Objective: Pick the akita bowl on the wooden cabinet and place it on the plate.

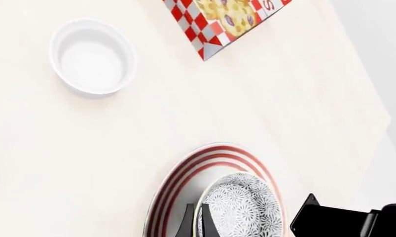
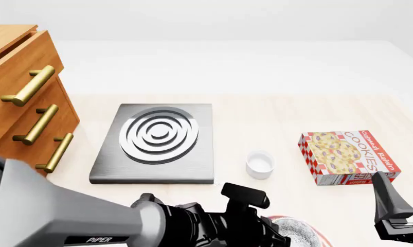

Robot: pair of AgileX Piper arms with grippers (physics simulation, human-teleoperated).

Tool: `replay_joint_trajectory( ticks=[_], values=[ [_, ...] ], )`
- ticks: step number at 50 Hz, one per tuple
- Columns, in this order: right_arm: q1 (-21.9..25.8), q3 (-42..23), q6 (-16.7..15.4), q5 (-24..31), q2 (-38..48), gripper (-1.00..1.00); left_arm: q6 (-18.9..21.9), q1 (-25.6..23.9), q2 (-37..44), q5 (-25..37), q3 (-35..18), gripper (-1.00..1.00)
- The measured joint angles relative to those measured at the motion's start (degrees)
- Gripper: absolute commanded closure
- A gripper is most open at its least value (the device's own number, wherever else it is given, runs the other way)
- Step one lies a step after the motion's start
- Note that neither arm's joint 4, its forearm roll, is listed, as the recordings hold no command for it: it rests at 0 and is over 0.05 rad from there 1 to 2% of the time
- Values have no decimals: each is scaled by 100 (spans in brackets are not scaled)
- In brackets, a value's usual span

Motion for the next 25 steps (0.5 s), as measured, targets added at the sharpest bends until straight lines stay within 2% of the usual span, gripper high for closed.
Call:
replay_joint_trajectory(
  ticks=[2,3,25],
  values=[
    [0,0,0,0,0,-100,6,10,6,-6,0,100],
    [0,0,0,0,0,-100,21,22,9,-6,-3,-100],
    [0,0,0,0,0,-100,550,166,-212,151,-54,-100]
  ],
)
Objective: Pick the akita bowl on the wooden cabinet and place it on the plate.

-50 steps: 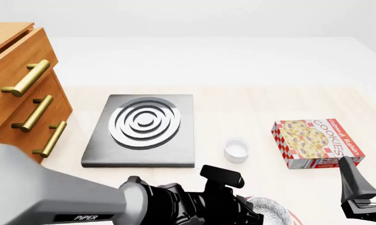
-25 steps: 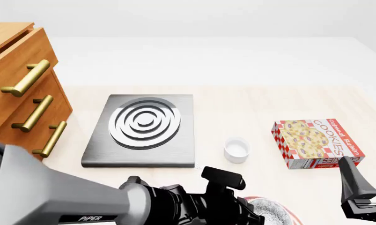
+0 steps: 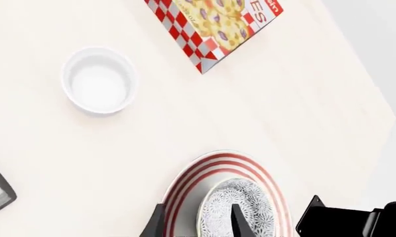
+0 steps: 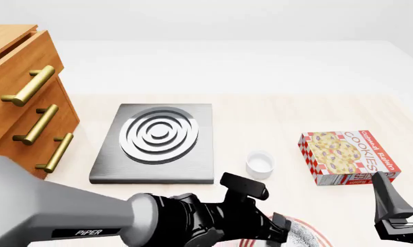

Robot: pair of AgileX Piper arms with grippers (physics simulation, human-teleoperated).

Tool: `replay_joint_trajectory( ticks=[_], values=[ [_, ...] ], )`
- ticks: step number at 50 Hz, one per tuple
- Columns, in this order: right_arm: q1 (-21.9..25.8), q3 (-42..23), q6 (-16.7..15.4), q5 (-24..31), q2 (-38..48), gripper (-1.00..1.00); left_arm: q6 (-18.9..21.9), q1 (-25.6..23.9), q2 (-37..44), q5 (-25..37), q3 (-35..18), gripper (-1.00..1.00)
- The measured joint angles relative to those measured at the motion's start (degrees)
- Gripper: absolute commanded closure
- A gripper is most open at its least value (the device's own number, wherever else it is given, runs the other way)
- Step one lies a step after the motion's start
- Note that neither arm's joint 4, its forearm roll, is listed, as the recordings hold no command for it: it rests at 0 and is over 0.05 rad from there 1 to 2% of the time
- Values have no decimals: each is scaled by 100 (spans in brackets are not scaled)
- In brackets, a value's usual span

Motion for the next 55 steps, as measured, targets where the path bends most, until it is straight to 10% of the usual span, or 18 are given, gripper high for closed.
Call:
replay_joint_trajectory(
  ticks=[55],
  values=[
    [-6,-172,3,359,-189,-100,993,938,-2234,851,398,-100]
  ],
)
